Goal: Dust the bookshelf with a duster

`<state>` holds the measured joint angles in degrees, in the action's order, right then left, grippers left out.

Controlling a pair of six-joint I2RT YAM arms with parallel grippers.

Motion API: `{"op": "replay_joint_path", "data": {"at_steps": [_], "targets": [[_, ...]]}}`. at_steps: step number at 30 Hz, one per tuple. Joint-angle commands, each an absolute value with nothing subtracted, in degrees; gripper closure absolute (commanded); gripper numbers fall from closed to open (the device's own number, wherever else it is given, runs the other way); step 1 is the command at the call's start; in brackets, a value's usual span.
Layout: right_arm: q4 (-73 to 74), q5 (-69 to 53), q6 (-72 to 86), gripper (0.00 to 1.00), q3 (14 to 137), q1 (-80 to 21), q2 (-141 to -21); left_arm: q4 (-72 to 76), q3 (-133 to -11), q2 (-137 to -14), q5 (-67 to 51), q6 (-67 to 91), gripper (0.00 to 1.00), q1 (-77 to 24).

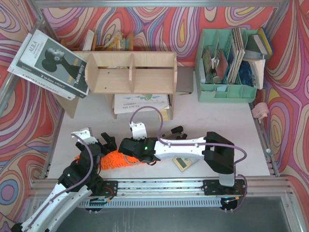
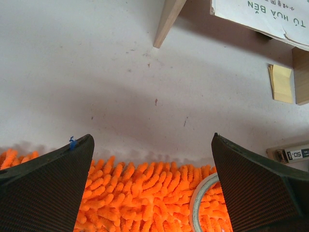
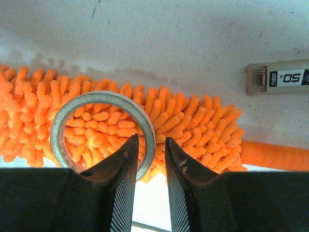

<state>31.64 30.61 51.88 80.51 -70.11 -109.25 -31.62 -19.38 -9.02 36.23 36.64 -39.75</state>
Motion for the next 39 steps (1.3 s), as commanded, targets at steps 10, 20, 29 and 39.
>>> {"op": "replay_joint_path", "data": {"at_steps": [10,20,29,39], "targets": [[33.0,28.9,50.9,0.67,81.3,-70.0,-111.0,-31.1,-18.5,-9.3,35.8,35.9,0.02,-39.8],[33.9,28.6,50.3,0.67,83.1,-69.9,-113.0,-30.9,-18.6,-9.6,35.9,35.9,0.01,-39.8],[34.4,28.7,50.6,0.75,83.1,-69.7,-112.9,-30.8,-18.6,-9.9,35.8,35.9,0.02,-39.8],[35.6,30.6,52.3,0.81,82.6,-69.6,-111.4,-30.8,-18.6,-9.8,35.8,35.9,0.02,-39.8]]}}
